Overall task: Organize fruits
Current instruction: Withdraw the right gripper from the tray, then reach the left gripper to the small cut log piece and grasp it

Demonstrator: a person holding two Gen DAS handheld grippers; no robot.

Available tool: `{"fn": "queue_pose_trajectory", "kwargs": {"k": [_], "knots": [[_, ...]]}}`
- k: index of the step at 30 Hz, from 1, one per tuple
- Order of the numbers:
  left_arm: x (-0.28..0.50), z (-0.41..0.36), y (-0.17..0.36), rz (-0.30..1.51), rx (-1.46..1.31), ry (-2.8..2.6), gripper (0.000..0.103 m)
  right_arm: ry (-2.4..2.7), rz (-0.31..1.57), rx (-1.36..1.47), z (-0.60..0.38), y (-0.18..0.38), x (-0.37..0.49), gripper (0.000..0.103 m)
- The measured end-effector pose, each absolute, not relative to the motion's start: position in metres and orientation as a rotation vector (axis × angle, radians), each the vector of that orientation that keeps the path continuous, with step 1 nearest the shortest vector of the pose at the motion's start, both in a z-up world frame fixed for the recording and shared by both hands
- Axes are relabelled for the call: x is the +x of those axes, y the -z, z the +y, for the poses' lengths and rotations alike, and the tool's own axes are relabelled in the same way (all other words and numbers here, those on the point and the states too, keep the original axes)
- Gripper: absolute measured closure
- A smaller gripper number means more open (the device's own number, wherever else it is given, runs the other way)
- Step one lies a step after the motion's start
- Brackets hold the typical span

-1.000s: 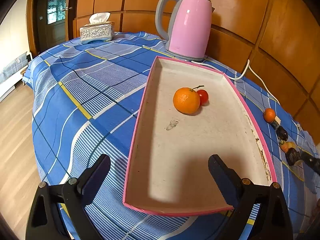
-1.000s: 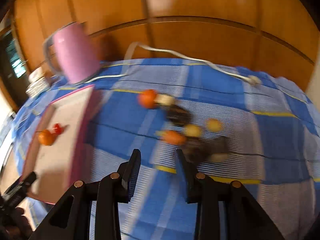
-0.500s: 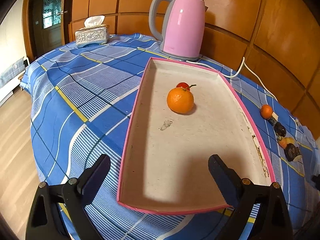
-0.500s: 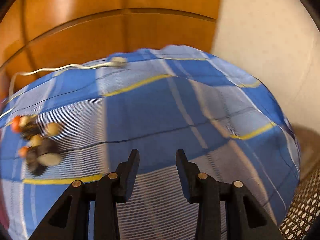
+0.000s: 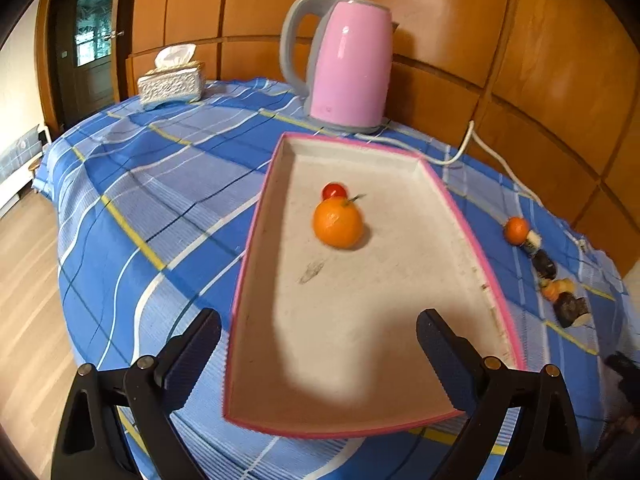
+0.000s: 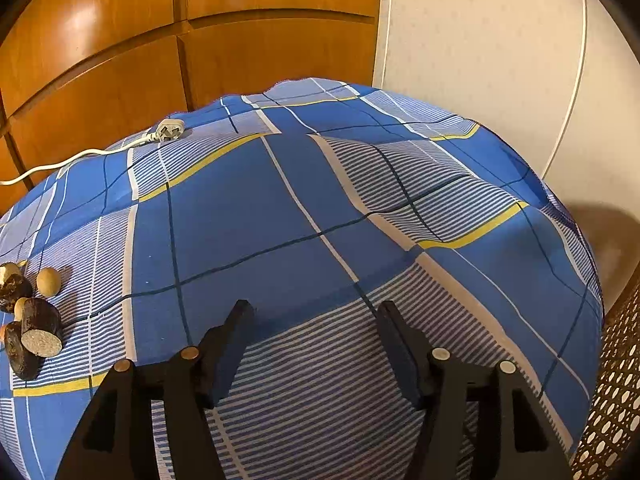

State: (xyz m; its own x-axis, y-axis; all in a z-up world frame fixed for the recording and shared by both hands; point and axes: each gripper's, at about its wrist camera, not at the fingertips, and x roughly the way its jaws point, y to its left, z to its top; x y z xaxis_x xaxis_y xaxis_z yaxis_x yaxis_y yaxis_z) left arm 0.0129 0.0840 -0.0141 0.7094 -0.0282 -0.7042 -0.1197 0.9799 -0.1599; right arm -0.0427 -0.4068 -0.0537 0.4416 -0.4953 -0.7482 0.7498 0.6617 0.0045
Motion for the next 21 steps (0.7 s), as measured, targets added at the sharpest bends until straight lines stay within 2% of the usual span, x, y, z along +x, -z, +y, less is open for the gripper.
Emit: {"fn": "queue_pose_trajectory", "kwargs": {"k": [10,13,21], "knots": [[0.05,0.026,-0.031,0.772,-0.125,0.202,0.005,0.783,0.794,0.353,-0.41,0.057,-0.038,0.03],[0.072,0.0,-0.039,0.798,-0.097,0.278,0.013,0.783,0.795,0.351,-0.41,0.057,-0.036,0.03],[0.137,-0.06,-0.029,0.914,-0.082,0.414,0.046,0.784,0.796,0.347,-0.41,0.058,-0.035,0.029]]}}
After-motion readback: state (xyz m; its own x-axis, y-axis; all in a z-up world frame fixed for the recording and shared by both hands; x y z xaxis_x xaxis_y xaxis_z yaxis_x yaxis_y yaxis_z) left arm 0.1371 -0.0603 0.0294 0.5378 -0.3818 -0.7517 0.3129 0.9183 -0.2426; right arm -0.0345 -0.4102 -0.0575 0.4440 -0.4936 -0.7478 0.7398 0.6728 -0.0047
